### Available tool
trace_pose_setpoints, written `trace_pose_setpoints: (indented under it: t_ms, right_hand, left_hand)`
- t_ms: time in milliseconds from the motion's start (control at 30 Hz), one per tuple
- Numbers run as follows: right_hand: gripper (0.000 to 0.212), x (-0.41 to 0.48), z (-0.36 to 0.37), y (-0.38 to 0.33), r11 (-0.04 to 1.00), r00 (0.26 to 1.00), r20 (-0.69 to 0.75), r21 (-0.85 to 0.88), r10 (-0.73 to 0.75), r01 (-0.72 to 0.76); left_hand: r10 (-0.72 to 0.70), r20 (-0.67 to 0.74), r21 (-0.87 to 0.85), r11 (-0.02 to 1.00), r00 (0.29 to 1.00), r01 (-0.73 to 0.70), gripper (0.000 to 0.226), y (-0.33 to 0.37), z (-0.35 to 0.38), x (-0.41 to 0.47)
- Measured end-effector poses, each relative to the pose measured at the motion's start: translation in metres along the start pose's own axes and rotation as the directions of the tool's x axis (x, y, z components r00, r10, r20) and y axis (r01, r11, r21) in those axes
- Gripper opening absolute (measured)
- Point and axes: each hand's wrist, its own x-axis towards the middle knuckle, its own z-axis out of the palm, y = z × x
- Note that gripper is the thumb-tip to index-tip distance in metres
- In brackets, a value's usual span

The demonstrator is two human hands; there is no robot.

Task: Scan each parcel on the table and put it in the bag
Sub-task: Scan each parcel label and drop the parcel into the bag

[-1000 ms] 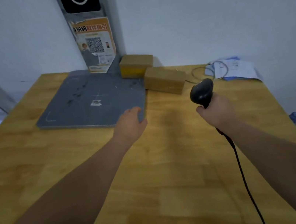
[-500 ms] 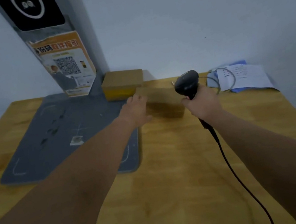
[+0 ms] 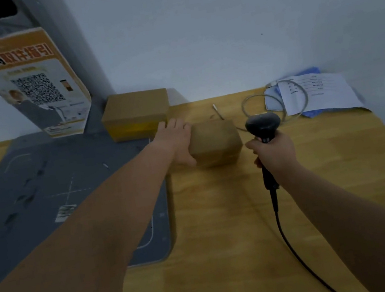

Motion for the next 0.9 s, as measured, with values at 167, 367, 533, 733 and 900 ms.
trace_pose_setpoints:
  t_ms: [167,367,533,733,900]
  right_hand:
    - [0.035,-0.025,-0.014,0.004,0.927,0.980,0.072,0.317,0.186,-0.199]
    - [0.062,-0.086,-0.045,0.001,0.846,0.884,0.297,0.295,0.360,-0.444]
    - [0.052,-0.160,-0.057,0.014,0.819,0.778,0.456,0.165,0.431,-0.550]
    - [0.043,-0.225,-0.069,0.052,0.667,0.659,0.608,0.268,0.443,-0.696]
    - [0.048,-0.261,-0.069,0.075,0.656,0.718,0.579,0.374,0.387,-0.656]
  left_hand:
    - [-0.125,-0.211,-0.111,0.988,0.970,0.103,0.102,0.027,0.019,-0.063]
    - [-0.057,-0.530,-0.042,0.998,0.846,0.041,0.108,0.053,0.048,-0.170]
    - [0.072,-0.638,0.088,0.996,0.767,-0.020,0.107,0.081,0.066,-0.243]
    - [0.116,-0.616,0.168,0.986,0.779,-0.014,0.113,0.104,0.074,-0.304]
    - [-0.016,-0.618,0.108,0.989,0.786,0.106,0.108,0.119,0.072,-0.336]
